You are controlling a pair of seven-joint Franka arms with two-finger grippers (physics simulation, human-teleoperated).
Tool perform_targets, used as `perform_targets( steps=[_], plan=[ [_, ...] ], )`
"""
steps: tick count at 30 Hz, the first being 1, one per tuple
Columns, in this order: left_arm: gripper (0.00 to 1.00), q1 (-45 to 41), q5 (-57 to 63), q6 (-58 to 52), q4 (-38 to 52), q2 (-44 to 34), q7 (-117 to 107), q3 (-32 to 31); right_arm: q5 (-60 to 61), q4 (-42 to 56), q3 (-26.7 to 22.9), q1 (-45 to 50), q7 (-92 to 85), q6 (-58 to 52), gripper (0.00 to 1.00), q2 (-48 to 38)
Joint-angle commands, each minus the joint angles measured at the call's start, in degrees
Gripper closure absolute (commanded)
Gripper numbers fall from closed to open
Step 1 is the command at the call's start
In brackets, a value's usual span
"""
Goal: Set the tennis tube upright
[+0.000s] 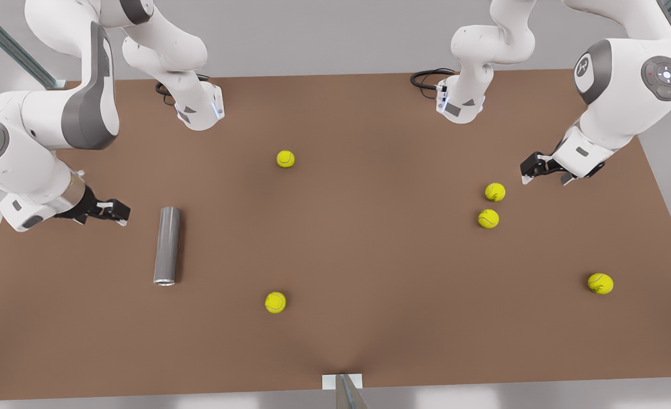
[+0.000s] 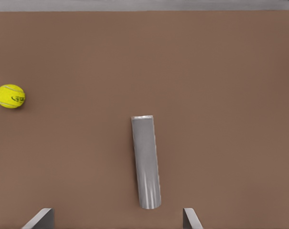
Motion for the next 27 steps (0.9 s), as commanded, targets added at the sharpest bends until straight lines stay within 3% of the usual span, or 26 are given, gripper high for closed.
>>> perform_targets(
  steps=[1,6,9,13,27],
  plan=[
    [0.00,0.74,0.04,0.06,0.02,-0.05,0.18,-0.01,0.00,0.00,0.01,-0.01,-10.26,1.54,0.00,-0.06],
    [0.00,0.74,0.04,0.06,0.02,0.04,0.18,-0.01,-0.09,-2.90,-0.70,-3.17,-10.00,2.42,0.00,12.95],
    [0.00,0.74,0.04,-0.02,0.02,0.04,0.09,-0.37,0.08,-7.55,-2.98,-3.00,-9.74,19.63,0.00,22.09],
    [0.00,0.74,0.04,0.06,0.02,0.22,0.09,-0.45,0.17,-18.54,-2.98,-2.20,-9.91,23.51,0.00,20.69],
    [0.00,0.83,0.04,-0.02,0.02,0.74,0.18,-0.45,0.26,-24.00,-2.98,-2.29,-10.18,23.42,0.00,20.68]
  ],
)
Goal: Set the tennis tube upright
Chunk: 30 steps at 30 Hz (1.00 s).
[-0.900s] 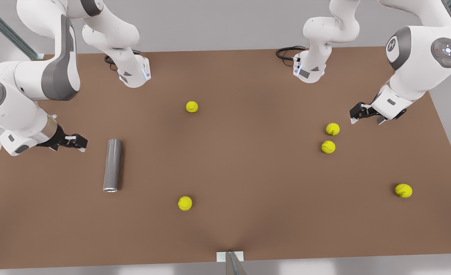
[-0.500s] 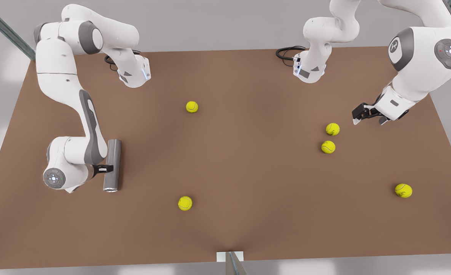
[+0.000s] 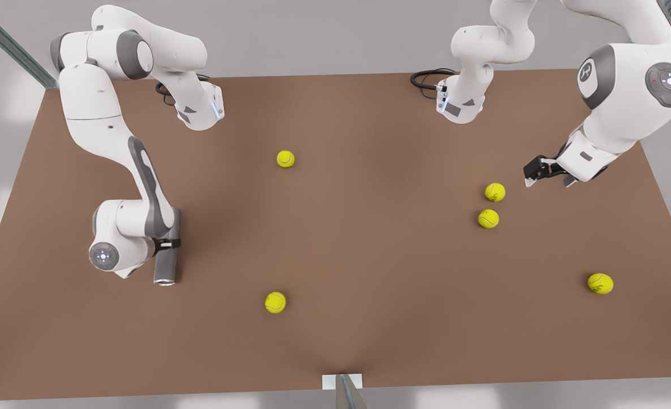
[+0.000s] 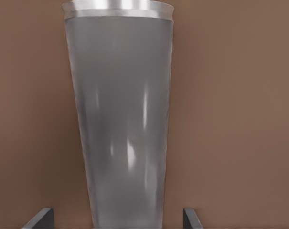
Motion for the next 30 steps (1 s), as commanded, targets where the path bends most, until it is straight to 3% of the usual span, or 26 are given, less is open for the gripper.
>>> perform_targets(
  steps=[1,23,24,27,30],
  plan=[
    [0.00,-0.57,0.01,-0.06,0.03,0.00,0.12,-0.01,0.11,-0.16,0.00,0.01,-2.53,0.46,0.00,-0.02],
    [0.00,-0.48,0.01,-0.32,0.03,0.44,0.03,-0.19,0.28,-0.87,0.00,-0.60,1.25,1.16,0.00,3.94],
    [0.00,-0.48,0.01,-0.32,0.03,0.52,0.03,-0.19,0.28,-0.87,0.00,-0.60,1.34,1.16,0.13,4.20],
    [0.00,-0.48,0.01,-0.32,0.03,0.52,-0.05,-0.19,0.28,-0.87,0.00,-0.60,1.87,1.16,0.35,4.20],
    [0.00,-0.48,0.01,-0.32,0.03,0.52,0.03,-0.19,0.19,-0.34,0.00,-0.17,1.43,0.99,0.39,3.94]
  ],
)
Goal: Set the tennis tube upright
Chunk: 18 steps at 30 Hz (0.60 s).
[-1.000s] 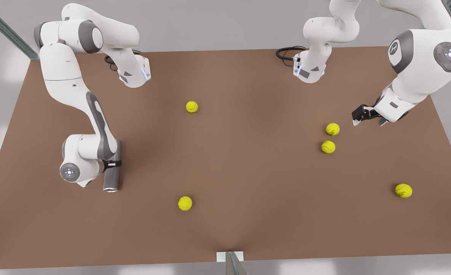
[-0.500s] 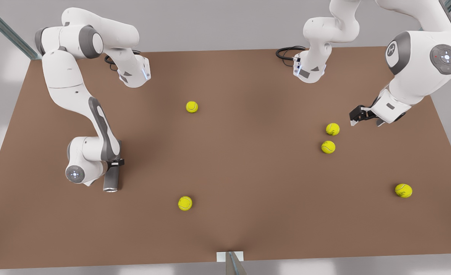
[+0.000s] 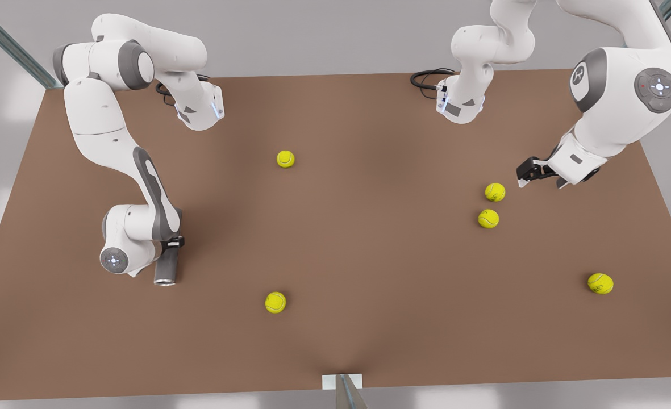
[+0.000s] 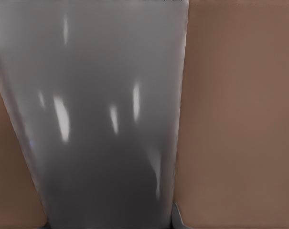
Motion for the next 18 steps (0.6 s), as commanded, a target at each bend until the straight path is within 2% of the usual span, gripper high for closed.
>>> perform_targets(
  steps=[1,5,7,9,12,15,18],
  plan=[
    [0.00,0.66,0.04,-0.03,0.03,-0.05,-0.01,-0.02,-0.46,0.50,0.02,0.67,0.85,-0.63,0.39,-0.64],
    [0.00,0.66,0.04,-0.11,0.03,-0.05,-0.10,-0.02,-0.37,9.89,0.10,6.63,-2.12,-6.52,0.39,-1.61],
    [0.00,0.66,0.04,-0.03,0.03,-0.05,-0.10,-0.02,-1.25,17.98,0.10,17.79,-10.21,-10.91,0.39,-1.44],
    [0.00,0.66,0.04,-0.03,0.03,-0.05,-0.10,-0.02,4.81,24.66,0.81,27.20,-13.65,-11.45,0.39,0.23],
    [0.00,0.84,0.04,0.06,0.03,0.39,-0.10,-0.02,4.99,34.33,0.54,41.53,-14.26,-6.18,0.38,6.12],
    [0.00,0.84,0.04,0.06,0.03,0.74,-0.10,-0.02,1.74,35.92,-0.42,53.92,-18.48,3.14,0.38,9.72],
    [0.00,0.84,0.04,0.06,0.03,0.74,-0.10,-0.02,1.47,35.65,-0.34,56.39,-31.04,5.43,0.38,10.34]
  ],
)
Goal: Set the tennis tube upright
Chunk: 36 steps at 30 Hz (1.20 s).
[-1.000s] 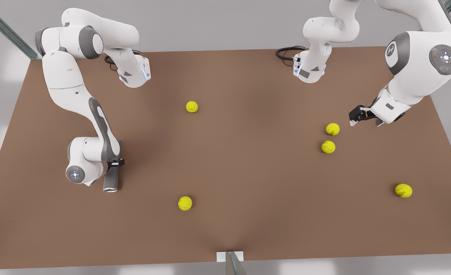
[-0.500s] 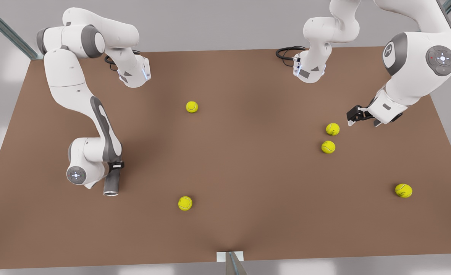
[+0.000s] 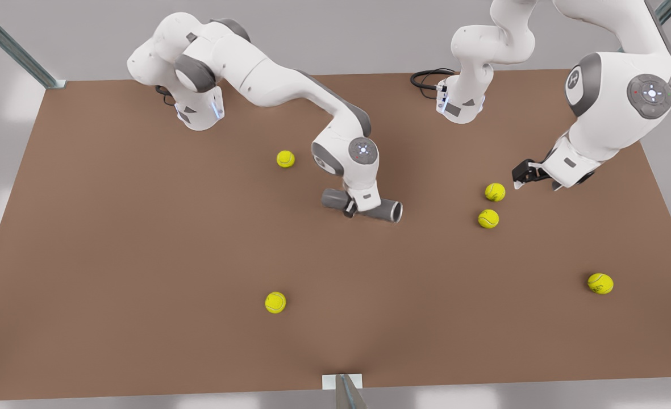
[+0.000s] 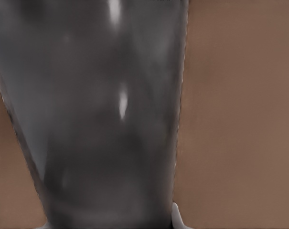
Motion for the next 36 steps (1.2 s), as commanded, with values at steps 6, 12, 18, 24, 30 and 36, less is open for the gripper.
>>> perform_targets(
  steps=[6,12,18,24,30,36],
  plan=[
    [0.00,1.55,0.04,0.00,0.03,0.14,-0.06,0.01,-0.60,-0.96,-0.04,2.02,-19.98,9.24,0.38,4.23],
    [0.00,1.64,0.04,0.27,0.03,0.49,0.03,0.01,0.37,-1.41,-0.04,3.51,-18.04,9.24,0.34,5.90],
    [0.00,1.73,0.04,0.44,0.03,0.67,0.03,0.01,0.72,-1.41,-0.04,3.51,-15.23,9.24,0.00,6.34],
    [0.00,1.73,0.04,0.36,0.03,0.67,-0.06,0.01,2.65,-1.41,-0.04,3.69,-14.79,9.24,0.00,5.55],
    [0.00,1.73,-0.05,0.36,0.03,2.34,-0.06,-0.78,10.21,-6.06,0.49,-6.14,33.63,-15.19,0.00,-16.85],
    [0.00,6.12,-18.94,-0.53,-0.24,22.20,31.23,-0.61,6.52,-6.07,-0.04,-47.81,7.36,-36.99,0.00,-30.22]
  ],
)
